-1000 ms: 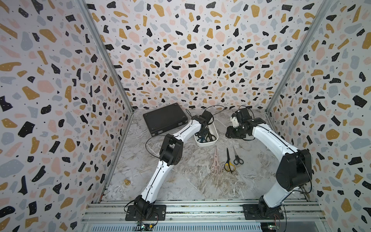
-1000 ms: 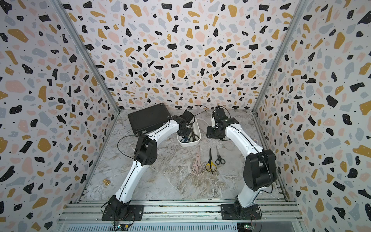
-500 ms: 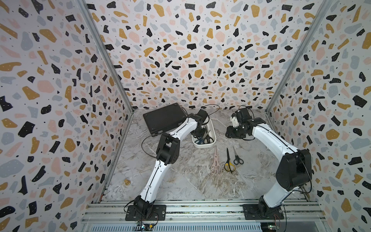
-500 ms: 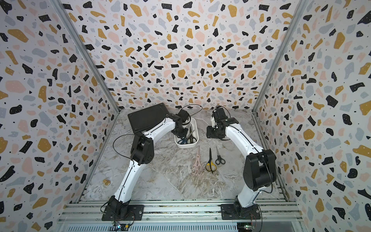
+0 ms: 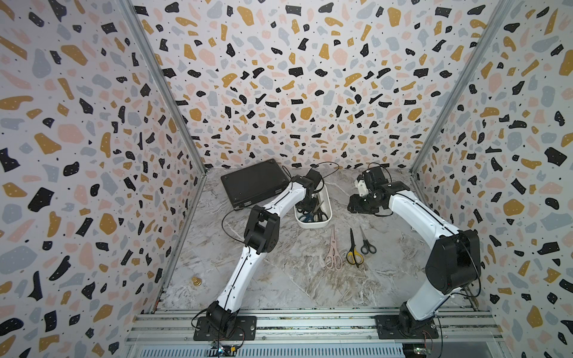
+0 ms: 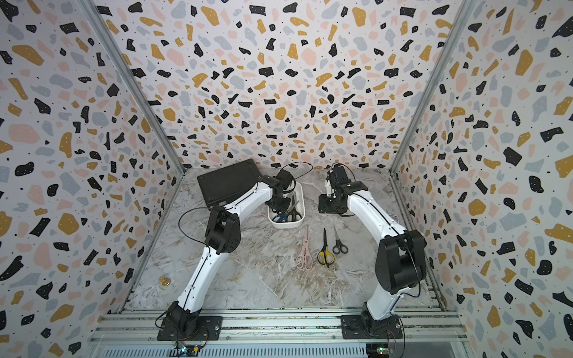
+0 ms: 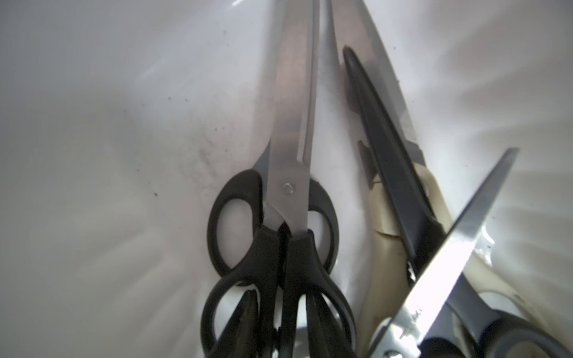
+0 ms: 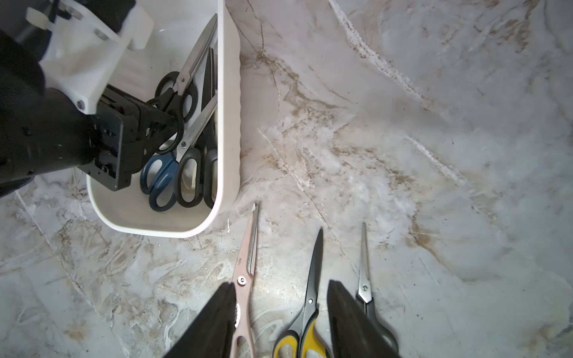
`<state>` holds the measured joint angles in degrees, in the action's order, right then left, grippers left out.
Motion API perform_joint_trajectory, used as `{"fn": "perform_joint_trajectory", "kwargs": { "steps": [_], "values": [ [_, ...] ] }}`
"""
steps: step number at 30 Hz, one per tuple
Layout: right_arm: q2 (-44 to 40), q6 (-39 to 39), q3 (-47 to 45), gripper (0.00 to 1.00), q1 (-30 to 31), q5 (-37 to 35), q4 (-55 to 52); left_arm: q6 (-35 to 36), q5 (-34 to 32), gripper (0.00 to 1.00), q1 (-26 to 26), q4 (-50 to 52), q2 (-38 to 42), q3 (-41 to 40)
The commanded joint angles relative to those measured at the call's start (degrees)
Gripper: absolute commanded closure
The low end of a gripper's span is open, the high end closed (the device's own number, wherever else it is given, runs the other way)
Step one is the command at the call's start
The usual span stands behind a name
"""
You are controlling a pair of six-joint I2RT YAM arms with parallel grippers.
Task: Take the scissors out of the storage box
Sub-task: Pick up the scissors from the storage box, then place the scissors at the center of the board.
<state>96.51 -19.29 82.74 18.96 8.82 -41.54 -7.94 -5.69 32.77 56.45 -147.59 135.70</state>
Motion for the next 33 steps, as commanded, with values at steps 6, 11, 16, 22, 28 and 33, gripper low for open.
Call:
{"fn": "perform_joint_trajectory", "kwargs": {
  "steps": [6, 11, 16, 22, 28, 33],
  "values": [
    [0.1, -0.9, 2.3, 0.47, 0.6, 0.8, -0.4, 0.8, 0.3, 0.93, -0.1, 2.8, -1.7, -0.4],
    [-0.3, -0.8, 2.2, 0.47, 0.6, 0.4, -0.6, -0.8, -1.1, 1.00, -0.1, -3.7, 5.8, -4.9],
    [-0.6, -0.8, 1.4, 0.47, 0.6, 0.2, -0.6, -2.1, -1.3, 1.00, -0.1, -9.9, 14.4, -9.3],
    [-1.1, -0.5, 1.0, 0.47, 0.7, -0.3, -0.6, -3.9, 1.6, 1.00, -0.1, -10.8, 21.0, -12.2],
    [-1.3, 1.0, 2.1, 0.47, 0.6, -2.7, -2.3, -10.7, 2.1, 1.00, -0.1, -15.5, 36.6, -30.7],
    [-0.9, 1.4, 2.9, 0.47, 0.6, -3.0, -2.9, -17.5, 2.5, 1.00, 0.2, -18.1, 53.8, -50.9]
  ]
}}
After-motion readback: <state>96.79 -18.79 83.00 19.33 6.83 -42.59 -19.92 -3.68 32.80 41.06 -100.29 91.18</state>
